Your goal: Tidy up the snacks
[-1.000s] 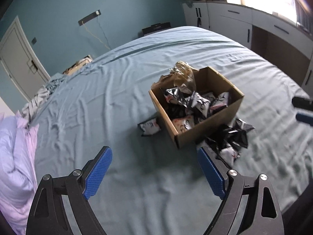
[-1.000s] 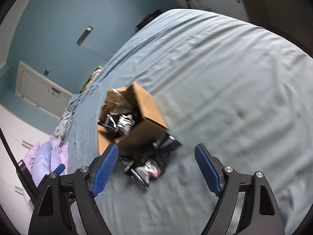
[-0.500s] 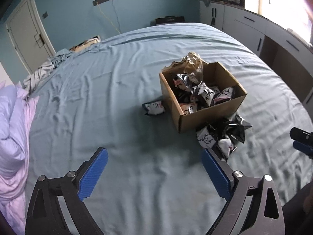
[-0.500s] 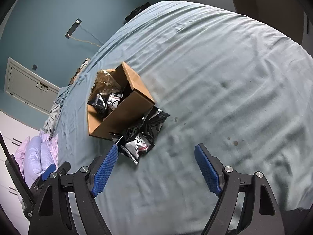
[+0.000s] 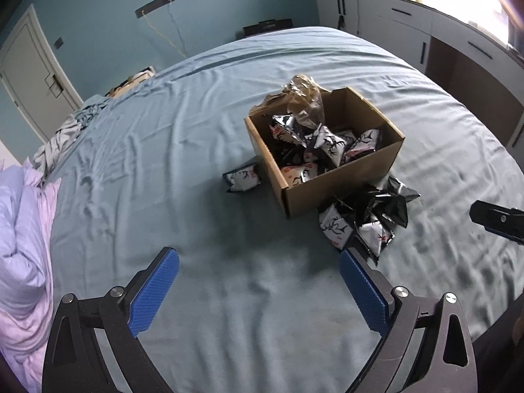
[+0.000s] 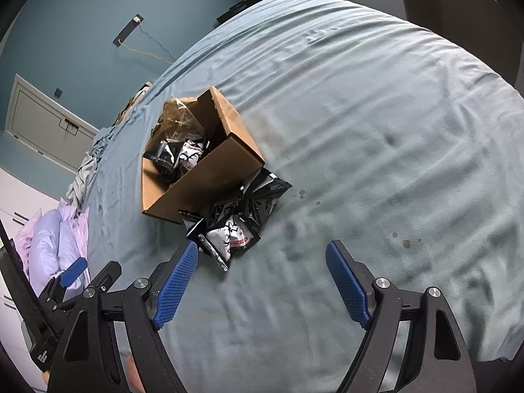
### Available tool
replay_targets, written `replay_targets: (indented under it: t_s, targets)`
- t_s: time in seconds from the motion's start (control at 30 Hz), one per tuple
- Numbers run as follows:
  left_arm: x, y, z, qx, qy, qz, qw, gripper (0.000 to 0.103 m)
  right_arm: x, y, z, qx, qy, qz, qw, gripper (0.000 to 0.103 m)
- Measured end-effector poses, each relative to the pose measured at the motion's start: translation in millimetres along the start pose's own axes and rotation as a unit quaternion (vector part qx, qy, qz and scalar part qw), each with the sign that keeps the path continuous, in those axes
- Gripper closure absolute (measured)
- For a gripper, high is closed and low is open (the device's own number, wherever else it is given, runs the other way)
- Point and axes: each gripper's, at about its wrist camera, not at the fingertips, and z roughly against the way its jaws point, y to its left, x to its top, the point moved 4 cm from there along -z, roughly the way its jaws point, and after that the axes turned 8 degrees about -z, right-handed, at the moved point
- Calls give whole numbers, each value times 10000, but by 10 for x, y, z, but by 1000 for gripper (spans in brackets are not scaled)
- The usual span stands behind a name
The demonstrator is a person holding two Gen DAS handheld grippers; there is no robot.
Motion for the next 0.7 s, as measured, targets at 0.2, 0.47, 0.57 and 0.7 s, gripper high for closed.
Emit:
replay_targets:
  t_s: [0.2, 0.47, 0.57, 0.7]
  targets:
    - [11, -2, -19, -87, 95, 55, 9999, 3, 34, -53, -15, -3, 7, -158, 9999, 23]
    - [37, 37, -54, -121, 151, 181, 9996, 3, 115, -119, -131, 205, 204, -460, 9985, 23]
    - [62, 63, -83, -247, 182, 316, 9990, 3, 133, -56, -232, 132, 263, -317, 9991, 23]
    - [28, 76, -159, -453, 349, 488, 9972, 3, 179, 52, -438, 61, 356, -179, 9992, 23]
